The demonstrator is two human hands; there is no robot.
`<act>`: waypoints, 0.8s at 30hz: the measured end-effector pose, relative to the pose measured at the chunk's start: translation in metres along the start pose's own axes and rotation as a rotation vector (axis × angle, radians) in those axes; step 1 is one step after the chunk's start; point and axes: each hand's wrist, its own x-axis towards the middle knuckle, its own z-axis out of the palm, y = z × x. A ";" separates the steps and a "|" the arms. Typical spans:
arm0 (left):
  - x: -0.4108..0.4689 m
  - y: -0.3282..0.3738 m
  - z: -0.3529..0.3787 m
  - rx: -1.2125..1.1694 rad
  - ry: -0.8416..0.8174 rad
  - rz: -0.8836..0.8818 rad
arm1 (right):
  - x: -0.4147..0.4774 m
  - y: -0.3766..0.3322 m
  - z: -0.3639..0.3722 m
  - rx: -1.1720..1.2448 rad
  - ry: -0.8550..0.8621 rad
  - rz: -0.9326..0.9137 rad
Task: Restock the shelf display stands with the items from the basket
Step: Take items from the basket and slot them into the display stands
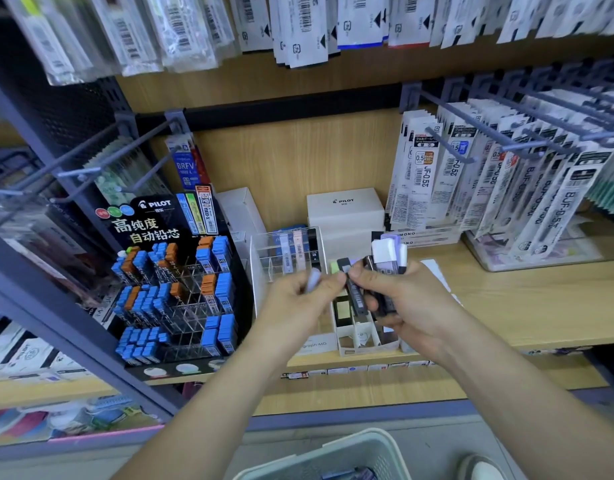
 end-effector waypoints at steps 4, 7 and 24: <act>0.005 0.008 -0.008 -0.081 -0.052 0.053 | 0.000 0.003 0.003 -0.117 -0.036 -0.017; 0.012 0.009 -0.016 -0.078 -0.010 0.067 | 0.003 0.005 0.004 -0.100 0.007 -0.007; 0.069 -0.023 -0.026 0.413 0.243 0.248 | 0.006 0.007 -0.014 0.058 0.128 0.111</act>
